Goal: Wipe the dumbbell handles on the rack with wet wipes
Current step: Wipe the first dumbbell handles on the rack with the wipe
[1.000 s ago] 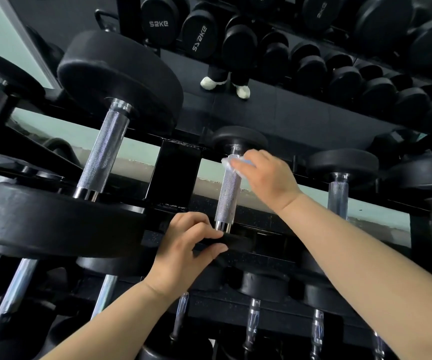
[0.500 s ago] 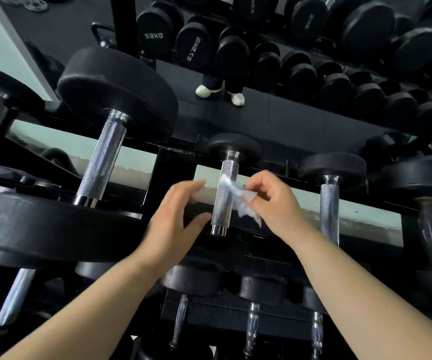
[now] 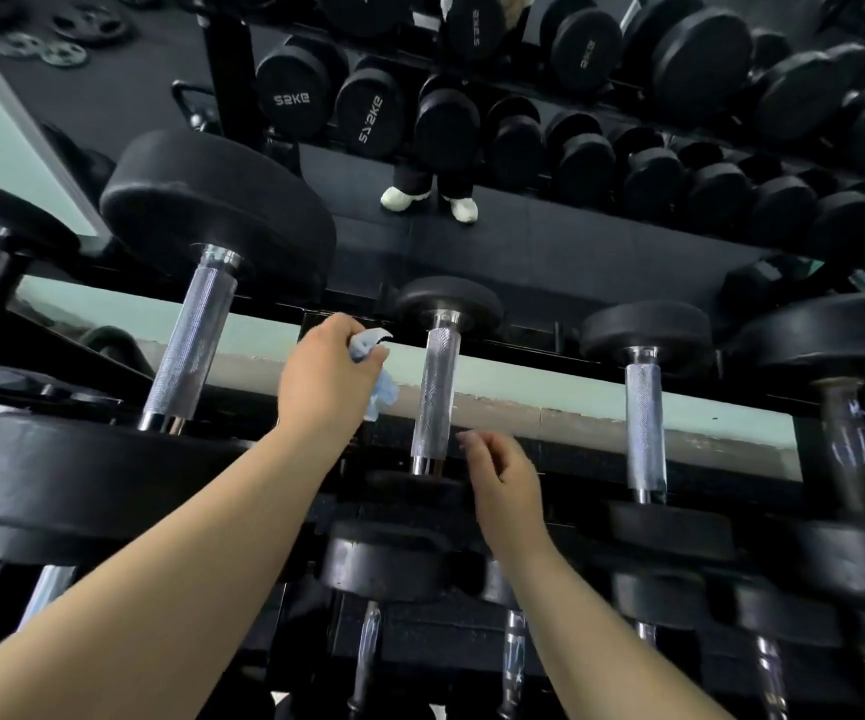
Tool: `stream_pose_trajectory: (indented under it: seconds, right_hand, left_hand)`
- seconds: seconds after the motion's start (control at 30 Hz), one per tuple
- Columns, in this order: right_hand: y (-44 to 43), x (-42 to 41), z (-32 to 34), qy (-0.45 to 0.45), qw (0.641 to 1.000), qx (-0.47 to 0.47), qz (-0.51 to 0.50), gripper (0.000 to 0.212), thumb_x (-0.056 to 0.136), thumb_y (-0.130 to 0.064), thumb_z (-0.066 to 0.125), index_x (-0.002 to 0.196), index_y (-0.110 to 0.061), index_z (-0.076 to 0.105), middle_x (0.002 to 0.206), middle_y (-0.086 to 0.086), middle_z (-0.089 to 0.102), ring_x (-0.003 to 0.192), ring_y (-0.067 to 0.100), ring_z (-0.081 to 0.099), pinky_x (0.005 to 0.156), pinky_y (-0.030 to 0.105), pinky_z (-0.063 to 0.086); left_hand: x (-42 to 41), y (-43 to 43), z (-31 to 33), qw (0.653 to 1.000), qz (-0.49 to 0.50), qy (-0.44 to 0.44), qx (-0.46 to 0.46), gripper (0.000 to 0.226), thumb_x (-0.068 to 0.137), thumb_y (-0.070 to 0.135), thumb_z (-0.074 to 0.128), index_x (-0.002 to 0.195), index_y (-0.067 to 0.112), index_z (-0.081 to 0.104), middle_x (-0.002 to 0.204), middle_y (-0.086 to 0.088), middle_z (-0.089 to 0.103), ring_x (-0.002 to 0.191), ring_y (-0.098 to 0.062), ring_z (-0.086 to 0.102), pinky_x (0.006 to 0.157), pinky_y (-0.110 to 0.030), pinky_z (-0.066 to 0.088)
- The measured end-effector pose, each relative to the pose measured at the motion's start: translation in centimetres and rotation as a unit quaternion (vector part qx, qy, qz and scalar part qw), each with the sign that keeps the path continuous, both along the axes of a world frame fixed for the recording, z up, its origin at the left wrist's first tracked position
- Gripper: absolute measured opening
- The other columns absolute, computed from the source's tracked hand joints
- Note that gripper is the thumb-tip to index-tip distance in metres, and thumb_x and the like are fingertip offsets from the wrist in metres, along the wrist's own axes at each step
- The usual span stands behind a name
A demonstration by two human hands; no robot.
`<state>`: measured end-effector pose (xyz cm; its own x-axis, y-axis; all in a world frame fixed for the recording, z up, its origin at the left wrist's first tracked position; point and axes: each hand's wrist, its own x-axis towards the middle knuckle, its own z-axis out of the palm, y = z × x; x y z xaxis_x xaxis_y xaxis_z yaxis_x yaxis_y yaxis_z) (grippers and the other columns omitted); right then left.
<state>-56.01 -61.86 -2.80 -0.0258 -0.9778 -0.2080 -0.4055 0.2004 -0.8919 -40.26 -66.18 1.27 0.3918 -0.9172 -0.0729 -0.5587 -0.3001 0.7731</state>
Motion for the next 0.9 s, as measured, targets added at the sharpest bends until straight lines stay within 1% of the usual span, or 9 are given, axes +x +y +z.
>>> stream_pose_trajectory:
  seconds: [0.07,0.1,0.2,0.3,0.4,0.47,0.63,0.77,0.9]
  right_hand:
    - [0.5,0.8,-0.6,-0.056,0.996,0.018,-0.062,0.03,0.095,-0.018,0.039,0.073,-0.022,0.059,0.083,0.005,0.059,0.081,0.016,0.054,0.075,0.028,0.042]
    - [0.7,1.1,-0.7,-0.079,0.993,0.021,-0.085,0.034,0.095,-0.017,0.037,0.07,-0.022,0.059,0.078,0.003,0.058,0.078,0.015,0.054,0.074,0.029,0.042]
    - [0.8,1.2,-0.6,-0.105,0.989,0.016,-0.105,0.038,0.096,-0.016,0.034,0.066,-0.018,0.058,0.068,-0.002,0.054,0.067,0.007,0.051,0.064,0.019,0.04]
    - [0.8,0.9,-1.1,-0.106,0.99,0.002,-0.098,0.04,0.095,-0.011,0.034,0.064,-0.018,0.058,0.065,-0.003,0.054,0.061,-0.003,0.051,0.06,0.009,0.04]
    - [0.6,0.9,-1.8,-0.1,0.99,-0.005,-0.099,0.041,0.095,-0.011,0.034,0.062,-0.019,0.057,0.064,-0.004,0.054,0.061,-0.004,0.05,0.062,0.011,0.039]
    - [0.6,0.9,-2.1,-0.101,0.99,-0.017,-0.1,0.037,0.089,-0.021,0.035,0.06,-0.021,0.057,0.062,-0.006,0.055,0.061,-0.002,0.05,0.061,0.014,0.039]
    - [0.4,0.6,-2.3,-0.106,0.99,-0.023,-0.092,0.043,0.093,-0.011,0.036,0.057,-0.02,0.057,0.062,-0.004,0.054,0.06,-0.002,0.05,0.061,0.012,0.039]
    - [0.6,0.7,-2.2,-0.115,0.988,-0.008,-0.105,0.044,0.092,-0.003,0.034,0.055,-0.017,0.055,0.06,-0.002,0.052,0.054,-0.002,0.046,0.058,0.015,0.038]
    - [0.5,0.7,-2.4,-0.112,0.989,-0.016,-0.091,0.04,0.091,-0.013,0.036,0.056,-0.019,0.055,0.06,-0.003,0.053,0.057,-0.001,0.048,0.062,0.021,0.04]
  left_hand:
    - [-1.1,-1.1,-0.6,1.0,-0.02,0.008,0.019,0.01,0.088,0.019,0.057,0.092,0.011,0.056,0.071,0.004,0.05,0.064,-0.012,0.045,0.048,-0.016,0.031]
    - [-1.5,-1.5,-0.8,0.999,-0.04,0.027,0.025,0.01,0.087,0.019,0.058,0.092,0.01,0.058,0.069,0.006,0.05,0.062,-0.009,0.044,0.047,-0.013,0.032]
    - [-2.5,-1.9,-1.0,0.988,-0.123,0.081,0.048,0.024,0.087,0.028,0.058,0.077,0.006,0.061,0.061,0.005,0.049,0.056,-0.006,0.043,0.045,-0.008,0.035]
    - [-2.4,-1.5,-1.0,0.983,-0.104,0.134,0.071,0.047,0.092,0.035,0.047,0.054,0.008,0.044,0.054,-0.002,0.04,0.05,-0.012,0.035,0.041,-0.01,0.028]
    - [-2.1,-0.8,-1.4,0.976,-0.129,0.148,0.091,0.023,0.088,0.022,0.058,0.071,0.008,0.063,0.066,-0.004,0.055,0.057,-0.011,0.048,0.049,-0.01,0.035]
    - [-2.3,0.0,-1.6,0.974,-0.146,0.15,0.091,0.005,0.08,0.01,0.066,0.077,0.013,0.068,0.065,0.007,0.058,0.058,-0.001,0.053,0.053,-0.003,0.04]
    - [-2.6,-0.1,-1.8,0.984,-0.117,0.118,0.066,0.011,0.077,0.004,0.066,0.072,0.014,0.065,0.065,0.012,0.056,0.062,0.0,0.051,0.055,-0.003,0.041]
    - [-3.1,-2.6,-0.9,0.986,-0.097,0.133,0.025,0.009,0.082,0.005,0.062,0.079,0.012,0.068,0.067,0.014,0.056,0.061,-0.002,0.052,0.065,-0.017,0.048]
    - [-2.3,-1.6,-1.1,0.979,-0.123,0.147,0.064,0.012,0.081,0.002,0.063,0.074,0.012,0.065,0.066,0.009,0.058,0.047,0.002,0.055,0.049,-0.007,0.046]
